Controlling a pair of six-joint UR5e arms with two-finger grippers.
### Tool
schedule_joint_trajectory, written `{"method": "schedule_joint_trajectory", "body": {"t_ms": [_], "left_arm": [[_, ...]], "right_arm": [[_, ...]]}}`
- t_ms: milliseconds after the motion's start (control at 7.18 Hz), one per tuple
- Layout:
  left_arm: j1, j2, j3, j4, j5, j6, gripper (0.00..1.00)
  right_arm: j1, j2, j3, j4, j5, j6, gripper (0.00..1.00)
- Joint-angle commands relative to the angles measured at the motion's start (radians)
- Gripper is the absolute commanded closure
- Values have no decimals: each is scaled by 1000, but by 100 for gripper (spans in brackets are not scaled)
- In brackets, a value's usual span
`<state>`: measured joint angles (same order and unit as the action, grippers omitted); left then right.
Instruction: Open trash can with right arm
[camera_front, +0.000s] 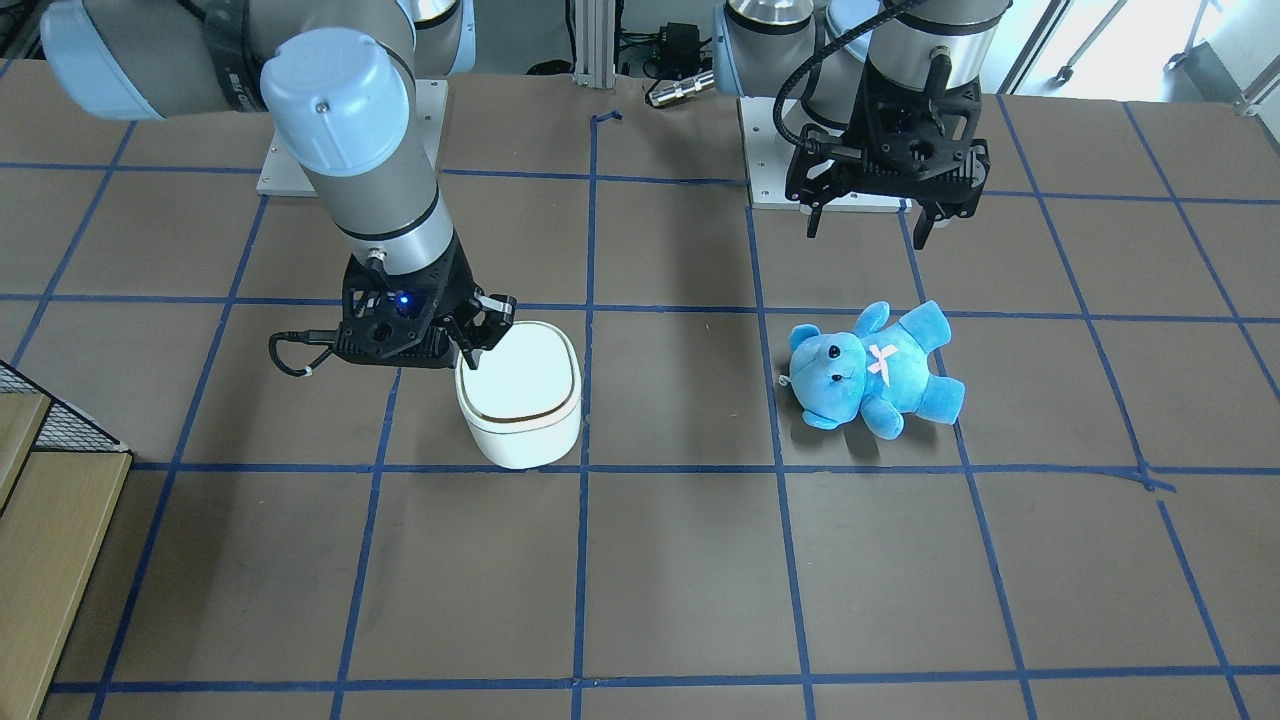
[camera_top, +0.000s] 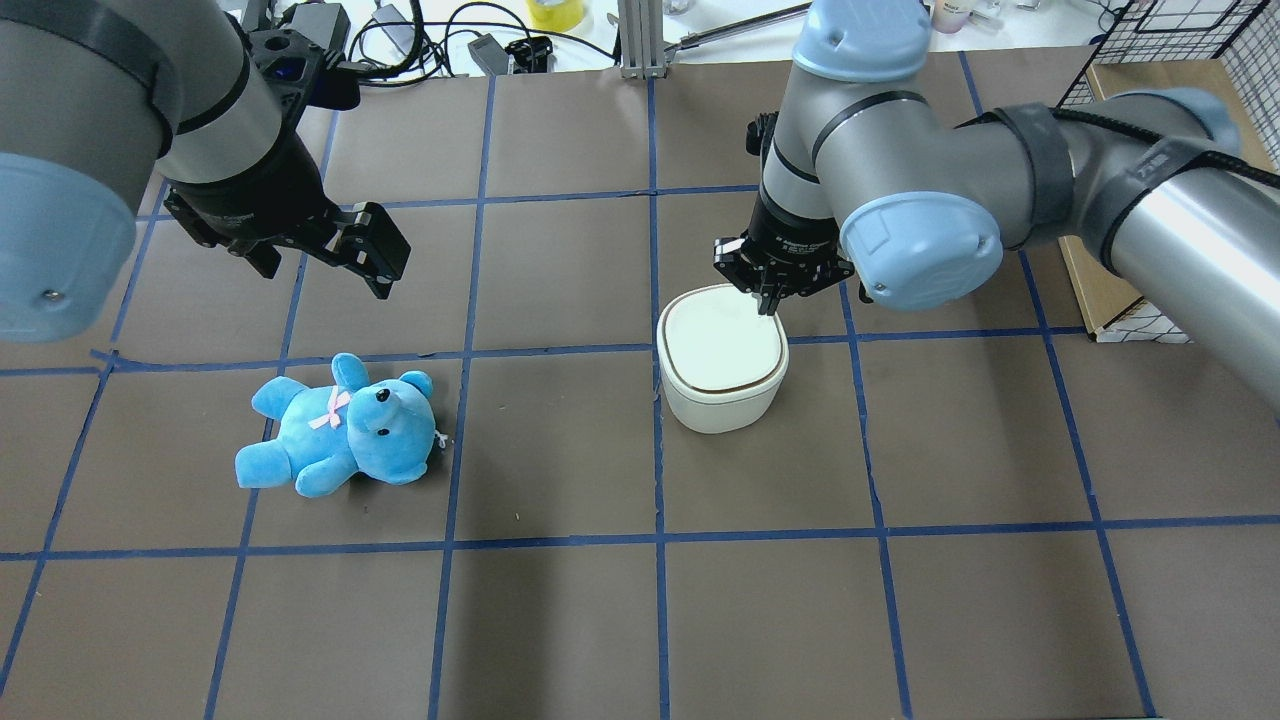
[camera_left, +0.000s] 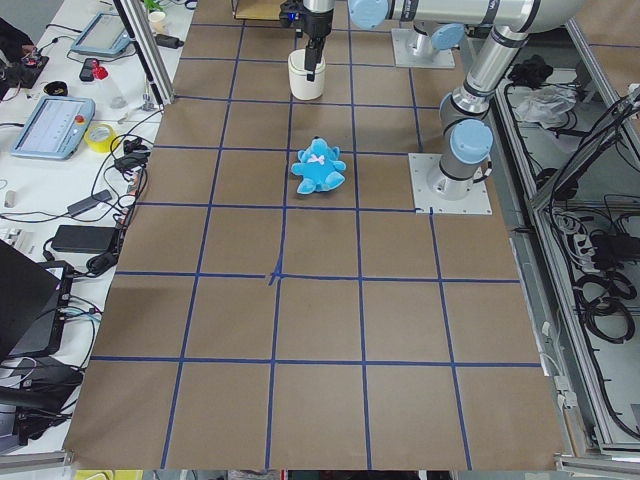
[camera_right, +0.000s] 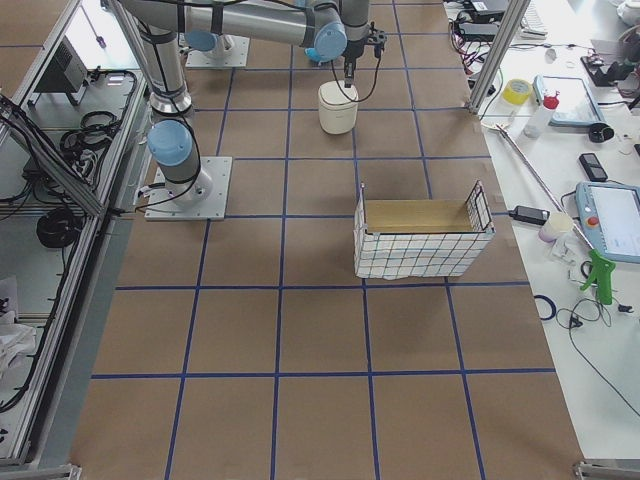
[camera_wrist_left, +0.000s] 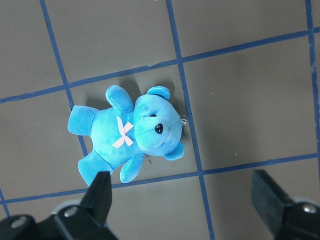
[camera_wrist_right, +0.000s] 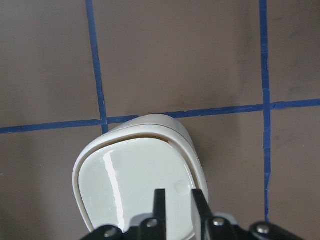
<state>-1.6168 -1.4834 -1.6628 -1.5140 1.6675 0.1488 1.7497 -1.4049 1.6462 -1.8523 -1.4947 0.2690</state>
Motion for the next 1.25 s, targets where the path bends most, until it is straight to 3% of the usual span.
{"method": "schedule_joint_trajectory", "body": {"t_ms": [0, 418, 1114], "left_arm": [[0, 0, 0, 0, 0, 0, 0], [0, 0, 0, 0, 0, 0, 0], [0, 0, 0, 0, 0, 0, 0]], "right_arm": [[-22, -44, -29, 18, -60, -13, 0], [-138, -133, -29, 190, -70, -145, 0], [-164, -200, -29, 263, -70, -171, 0]]}}
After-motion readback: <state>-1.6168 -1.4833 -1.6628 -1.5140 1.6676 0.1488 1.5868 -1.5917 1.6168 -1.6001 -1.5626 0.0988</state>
